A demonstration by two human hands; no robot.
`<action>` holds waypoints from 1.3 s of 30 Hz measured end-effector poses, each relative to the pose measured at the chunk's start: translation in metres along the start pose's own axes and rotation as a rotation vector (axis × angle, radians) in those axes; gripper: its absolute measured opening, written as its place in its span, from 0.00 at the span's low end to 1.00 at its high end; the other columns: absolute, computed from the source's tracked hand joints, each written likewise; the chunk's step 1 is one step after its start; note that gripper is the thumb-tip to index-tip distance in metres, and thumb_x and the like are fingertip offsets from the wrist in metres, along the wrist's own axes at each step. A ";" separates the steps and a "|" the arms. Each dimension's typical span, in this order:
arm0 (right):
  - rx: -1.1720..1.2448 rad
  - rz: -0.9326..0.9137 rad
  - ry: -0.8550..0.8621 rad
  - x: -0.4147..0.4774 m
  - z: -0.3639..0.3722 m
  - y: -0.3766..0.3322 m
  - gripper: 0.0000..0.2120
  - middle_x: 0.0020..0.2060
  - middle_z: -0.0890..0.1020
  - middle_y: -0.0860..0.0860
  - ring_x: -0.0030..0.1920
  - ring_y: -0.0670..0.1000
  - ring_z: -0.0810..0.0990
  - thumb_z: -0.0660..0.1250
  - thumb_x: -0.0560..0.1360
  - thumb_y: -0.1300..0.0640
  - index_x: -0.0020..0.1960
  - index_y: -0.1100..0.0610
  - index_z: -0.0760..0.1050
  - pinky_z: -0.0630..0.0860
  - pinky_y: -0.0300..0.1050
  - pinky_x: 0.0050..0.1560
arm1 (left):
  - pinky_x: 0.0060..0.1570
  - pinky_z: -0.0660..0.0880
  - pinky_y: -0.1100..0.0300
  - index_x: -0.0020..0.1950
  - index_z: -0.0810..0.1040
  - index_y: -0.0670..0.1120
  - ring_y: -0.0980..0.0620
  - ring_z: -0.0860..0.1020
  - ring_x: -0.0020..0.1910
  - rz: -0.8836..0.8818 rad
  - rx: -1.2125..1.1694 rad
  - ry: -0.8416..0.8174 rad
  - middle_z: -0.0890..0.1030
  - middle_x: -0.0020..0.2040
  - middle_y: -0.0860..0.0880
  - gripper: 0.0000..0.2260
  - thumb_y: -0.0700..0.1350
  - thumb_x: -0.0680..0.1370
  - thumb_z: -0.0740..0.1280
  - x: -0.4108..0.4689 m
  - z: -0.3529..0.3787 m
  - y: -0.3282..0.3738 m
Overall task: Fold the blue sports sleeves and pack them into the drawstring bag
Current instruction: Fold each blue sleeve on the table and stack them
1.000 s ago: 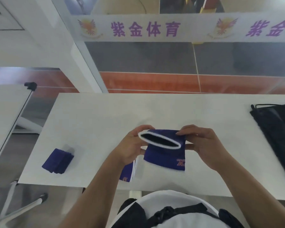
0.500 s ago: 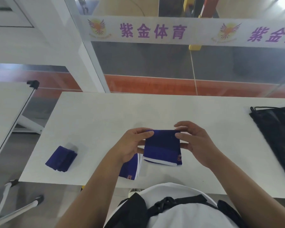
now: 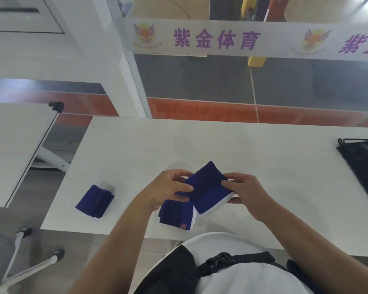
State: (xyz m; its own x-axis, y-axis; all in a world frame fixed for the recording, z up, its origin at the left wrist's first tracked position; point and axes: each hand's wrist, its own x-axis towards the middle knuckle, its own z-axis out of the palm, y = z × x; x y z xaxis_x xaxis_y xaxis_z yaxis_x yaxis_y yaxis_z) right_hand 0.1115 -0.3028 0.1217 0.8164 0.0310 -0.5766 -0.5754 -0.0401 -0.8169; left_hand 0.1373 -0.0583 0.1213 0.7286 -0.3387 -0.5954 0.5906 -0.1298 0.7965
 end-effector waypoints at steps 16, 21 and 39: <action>0.276 0.208 -0.039 0.012 0.068 0.046 0.15 0.49 0.86 0.59 0.44 0.57 0.85 0.69 0.74 0.71 0.59 0.63 0.79 0.82 0.54 0.51 | 0.36 0.80 0.58 0.57 0.80 0.43 0.45 0.83 0.49 -0.050 -0.138 0.339 0.85 0.53 0.44 0.08 0.44 0.79 0.70 -0.008 -0.028 -0.083; 0.096 0.245 0.060 0.024 0.079 0.058 0.09 0.47 0.87 0.60 0.41 0.56 0.86 0.71 0.75 0.66 0.55 0.66 0.80 0.81 0.48 0.38 | 0.37 0.82 0.58 0.58 0.79 0.42 0.45 0.84 0.50 -0.036 -0.054 0.319 0.84 0.54 0.43 0.09 0.41 0.79 0.70 -0.008 -0.033 -0.106; -0.239 0.069 0.298 0.039 0.103 0.102 0.06 0.43 0.85 0.51 0.44 0.53 0.84 0.74 0.74 0.59 0.49 0.53 0.80 0.84 0.52 0.46 | 0.54 0.78 0.59 0.71 0.73 0.53 0.54 0.77 0.51 0.218 0.629 0.298 0.76 0.60 0.53 0.20 0.42 0.80 0.68 0.016 -0.046 -0.124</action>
State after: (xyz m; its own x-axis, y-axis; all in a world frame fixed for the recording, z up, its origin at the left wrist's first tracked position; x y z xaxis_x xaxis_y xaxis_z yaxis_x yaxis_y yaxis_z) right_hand 0.0792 -0.2024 0.0145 0.7745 -0.2703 -0.5719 -0.6309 -0.2648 -0.7293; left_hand 0.0913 -0.0050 0.0082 0.9234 -0.1611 -0.3484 0.1758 -0.6295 0.7569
